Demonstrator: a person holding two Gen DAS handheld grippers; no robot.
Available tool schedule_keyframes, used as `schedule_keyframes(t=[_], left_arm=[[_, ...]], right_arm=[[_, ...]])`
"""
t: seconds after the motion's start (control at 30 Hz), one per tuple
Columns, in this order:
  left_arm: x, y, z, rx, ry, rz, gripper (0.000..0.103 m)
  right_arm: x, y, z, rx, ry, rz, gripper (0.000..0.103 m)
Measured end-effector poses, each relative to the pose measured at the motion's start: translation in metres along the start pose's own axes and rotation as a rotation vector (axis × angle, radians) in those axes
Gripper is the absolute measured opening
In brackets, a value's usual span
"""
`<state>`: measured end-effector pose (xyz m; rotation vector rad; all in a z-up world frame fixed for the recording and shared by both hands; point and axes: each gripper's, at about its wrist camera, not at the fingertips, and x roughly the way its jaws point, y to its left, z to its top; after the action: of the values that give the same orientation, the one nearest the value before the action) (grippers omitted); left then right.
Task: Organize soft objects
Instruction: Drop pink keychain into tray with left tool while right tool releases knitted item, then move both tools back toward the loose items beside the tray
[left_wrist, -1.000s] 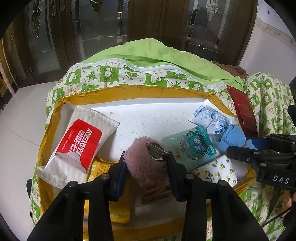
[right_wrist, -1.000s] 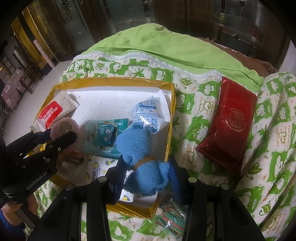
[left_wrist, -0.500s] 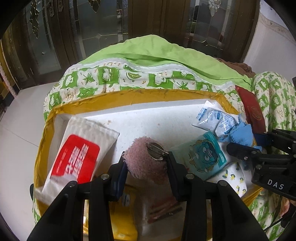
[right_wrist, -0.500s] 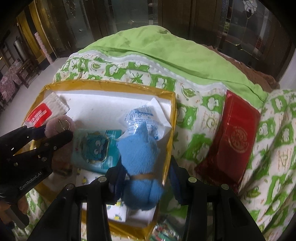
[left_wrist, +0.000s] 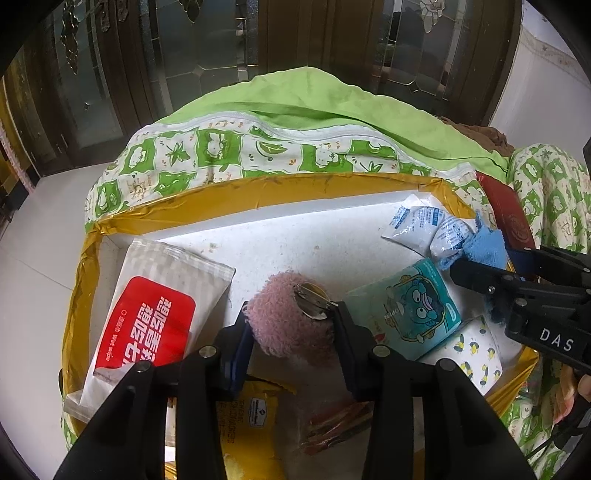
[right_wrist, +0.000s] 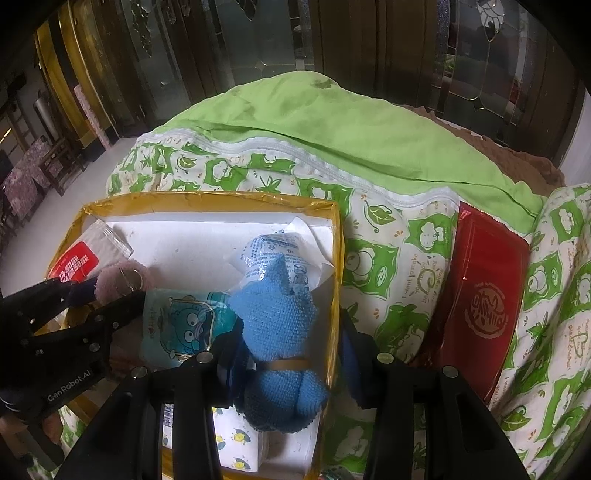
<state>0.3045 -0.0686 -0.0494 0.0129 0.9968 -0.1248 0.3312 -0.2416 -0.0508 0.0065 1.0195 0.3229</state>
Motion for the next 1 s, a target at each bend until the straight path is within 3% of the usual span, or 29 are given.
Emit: schedule_keyframes(t=[0.23,0.3,0.37,0.43,0.73,1.0], left_arm=[[-0.003,0.0,-0.004,-0.008,0.0,-0.002,0.048],[-0.006,0.0,-0.006,-0.013,-0.003,-0.003,0.058],[-0.011,-0.001,-0.008,-0.016,-0.023,0.0,0.074],[-0.018,-0.002,-0.011,-0.02,-0.039,-0.01,0.081],[-0.055,-0.01,-0.033,0.016,-0.095,-0.005,0.082],[-0.107,-0.008,-0.084,0.011,-0.154,-0.029,0.084]], right_arm=[[-0.006,0.004,-0.005,-0.011,-0.012,-0.002,0.052],[-0.009,0.006,-0.007,-0.016,-0.023,0.002,0.058],[-0.013,0.008,-0.009,-0.019,-0.035,0.01,0.064],[-0.016,0.01,-0.011,-0.021,-0.049,0.014,0.071],[-0.059,0.013,-0.029,0.03,-0.126,0.057,0.08],[-0.137,0.019,-0.067,0.092,-0.303,0.189,0.087]])
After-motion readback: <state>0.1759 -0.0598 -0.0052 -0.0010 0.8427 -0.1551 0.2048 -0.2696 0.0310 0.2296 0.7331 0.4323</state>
